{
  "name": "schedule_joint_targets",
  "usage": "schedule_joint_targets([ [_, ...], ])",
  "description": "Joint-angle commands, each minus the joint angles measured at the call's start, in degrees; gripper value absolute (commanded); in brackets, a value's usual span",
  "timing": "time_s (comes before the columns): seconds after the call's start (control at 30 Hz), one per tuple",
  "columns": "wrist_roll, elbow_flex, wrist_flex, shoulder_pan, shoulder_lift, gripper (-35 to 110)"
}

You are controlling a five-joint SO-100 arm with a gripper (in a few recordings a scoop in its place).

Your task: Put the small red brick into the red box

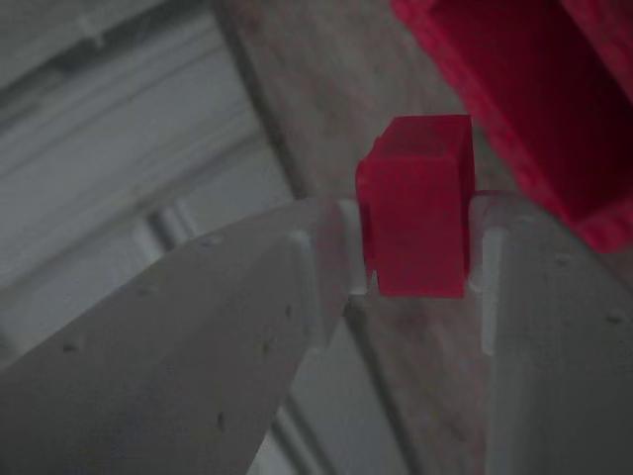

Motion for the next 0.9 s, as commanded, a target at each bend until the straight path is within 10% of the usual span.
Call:
schedule_joint_targets([
  [0.0,-0.7,1.6,-6.8,0.7,2.6,0],
  [0.87,-2.9,23.3,-17.1,0.0,14.9,13],
])
